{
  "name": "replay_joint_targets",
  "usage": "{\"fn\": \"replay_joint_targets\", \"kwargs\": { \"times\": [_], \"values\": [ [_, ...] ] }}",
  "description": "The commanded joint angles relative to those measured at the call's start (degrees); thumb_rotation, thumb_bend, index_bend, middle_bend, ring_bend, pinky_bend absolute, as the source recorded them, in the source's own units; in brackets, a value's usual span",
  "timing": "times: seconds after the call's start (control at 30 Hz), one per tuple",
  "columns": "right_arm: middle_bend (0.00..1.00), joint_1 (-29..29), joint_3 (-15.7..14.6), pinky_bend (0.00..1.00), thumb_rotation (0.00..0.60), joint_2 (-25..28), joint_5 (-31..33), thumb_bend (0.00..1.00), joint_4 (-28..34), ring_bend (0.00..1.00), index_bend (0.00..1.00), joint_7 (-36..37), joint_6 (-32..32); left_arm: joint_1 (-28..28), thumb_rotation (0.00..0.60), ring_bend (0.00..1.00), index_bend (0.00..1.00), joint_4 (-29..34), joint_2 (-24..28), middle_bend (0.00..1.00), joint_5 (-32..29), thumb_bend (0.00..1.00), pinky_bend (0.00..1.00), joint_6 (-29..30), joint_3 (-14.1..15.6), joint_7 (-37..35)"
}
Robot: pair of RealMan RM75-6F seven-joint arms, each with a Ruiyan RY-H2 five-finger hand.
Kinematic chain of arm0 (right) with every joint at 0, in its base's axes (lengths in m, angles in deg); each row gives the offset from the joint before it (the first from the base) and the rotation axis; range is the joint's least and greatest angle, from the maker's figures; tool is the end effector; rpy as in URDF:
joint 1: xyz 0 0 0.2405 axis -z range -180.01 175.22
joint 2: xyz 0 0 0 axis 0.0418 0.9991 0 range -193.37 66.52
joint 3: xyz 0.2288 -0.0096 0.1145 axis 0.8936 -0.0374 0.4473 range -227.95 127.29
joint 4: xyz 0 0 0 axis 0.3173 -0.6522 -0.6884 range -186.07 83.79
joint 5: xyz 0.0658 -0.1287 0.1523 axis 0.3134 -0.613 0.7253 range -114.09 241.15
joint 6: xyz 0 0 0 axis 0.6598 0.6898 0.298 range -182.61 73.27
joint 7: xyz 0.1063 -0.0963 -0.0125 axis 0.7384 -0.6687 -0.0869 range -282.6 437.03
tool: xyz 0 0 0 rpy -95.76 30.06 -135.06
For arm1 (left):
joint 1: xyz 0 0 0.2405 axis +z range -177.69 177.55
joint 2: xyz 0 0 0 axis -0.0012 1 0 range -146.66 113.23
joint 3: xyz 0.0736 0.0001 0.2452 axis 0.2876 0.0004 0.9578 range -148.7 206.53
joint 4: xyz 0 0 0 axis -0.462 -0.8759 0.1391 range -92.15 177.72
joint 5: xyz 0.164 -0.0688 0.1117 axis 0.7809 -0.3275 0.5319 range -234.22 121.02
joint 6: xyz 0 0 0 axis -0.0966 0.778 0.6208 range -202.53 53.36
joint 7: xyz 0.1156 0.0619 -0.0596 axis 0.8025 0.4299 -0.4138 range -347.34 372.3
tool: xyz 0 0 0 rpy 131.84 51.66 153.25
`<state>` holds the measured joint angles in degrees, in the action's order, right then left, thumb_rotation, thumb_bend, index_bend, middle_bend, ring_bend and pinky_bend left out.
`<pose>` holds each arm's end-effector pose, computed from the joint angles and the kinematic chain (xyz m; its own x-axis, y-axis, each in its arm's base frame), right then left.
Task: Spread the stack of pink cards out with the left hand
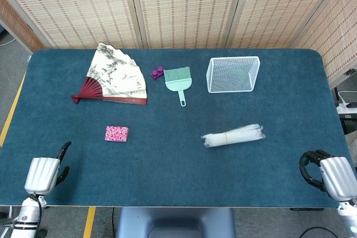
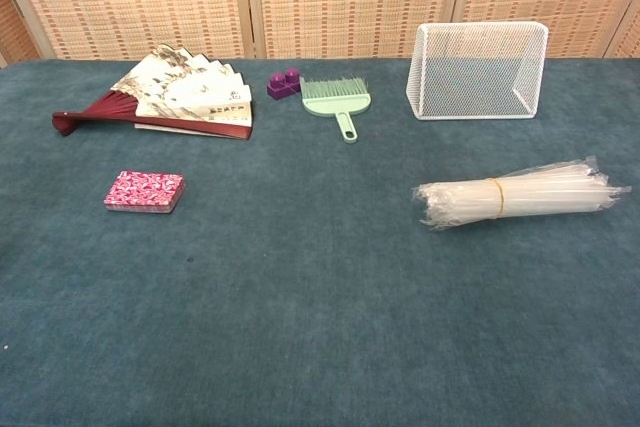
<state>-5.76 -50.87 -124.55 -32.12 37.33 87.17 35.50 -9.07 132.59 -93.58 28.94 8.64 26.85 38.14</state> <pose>-0.3098 -0.1597 0.1751 0.3506 -0.0029 0.9365 -0.9260 -0.1507 0.3462 -0.2839 0.1975 0.0854 0.6285 0.0092 0.7777 0.7753 -0.0877 -0.6255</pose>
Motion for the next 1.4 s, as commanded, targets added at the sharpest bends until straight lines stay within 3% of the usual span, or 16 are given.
{"fn": "replay_joint_targets", "kwargs": {
  "times": [0.03, 0.23, 0.37, 0.57, 0.87, 1.07, 1.4],
  "values": [
    [0.58, 0.2, 0.1, 0.80, 0.600, -0.1, -0.1, 0.46, -0.2, 0.52, 0.64, 0.4, 0.4, -0.7, 0.600, 1.00, 0.13, 2.0, -1.3, 1.00, -0.6, 0.34, 1.00, -0.9, -0.5, 1.8],
    [0.58, 0.2, 0.2, 0.80, 0.600, 0.0, 0.1, 0.46, -0.3, 0.52, 0.64, 0.6, 0.3, -3.1, 0.600, 1.00, 0.09, 5.1, -2.6, 1.00, -1.5, 0.34, 1.00, -4.1, -1.2, 5.7],
    [0.58, 0.4, 0.1, 0.80, 0.600, 0.5, -0.3, 0.46, -0.5, 0.52, 0.64, 1.8, 1.0, -7.5, 0.600, 1.00, 0.11, 9.3, -7.6, 1.00, -9.8, 0.35, 1.00, -10.5, -4.8, 14.1],
    [0.58, 0.6, 0.1, 0.80, 0.600, 0.9, -0.4, 0.46, -0.8, 0.52, 0.64, 3.3, 1.6, -12.1, 0.600, 1.00, 0.15, 11.4, -13.4, 1.00, -20.7, 0.36, 1.00, -12.7, -9.1, 23.2],
    [0.58, 0.6, 0.0, 0.80, 0.600, 1.2, -0.7, 0.46, -0.9, 0.52, 0.64, 4.1, 1.6, -19.1, 0.600, 1.00, 0.18, 10.0, -21.8, 1.00, -36.1, 0.36, 1.00, -9.4, -14.5, 35.5],
    [0.58, 0.5, 0.0, 0.80, 0.600, 1.5, -0.7, 0.46, -0.9, 0.52, 0.64, 4.5, 1.4, -23.6, 0.600, 1.00, 0.20, 6.2, -26.8, 1.00, -43.5, 0.36, 1.00, -5.8, -18.2, 39.7],
    [0.58, 0.5, 0.2, 0.80, 0.600, 1.9, -0.3, 0.46, -0.7, 0.52, 0.64, 5.3, 1.3, -28.2, 0.600, 1.00, 0.20, -0.7, -30.1, 1.00, -51.2, 0.36, 1.00, -3.7, -20.2, 41.9]
  ]
}}
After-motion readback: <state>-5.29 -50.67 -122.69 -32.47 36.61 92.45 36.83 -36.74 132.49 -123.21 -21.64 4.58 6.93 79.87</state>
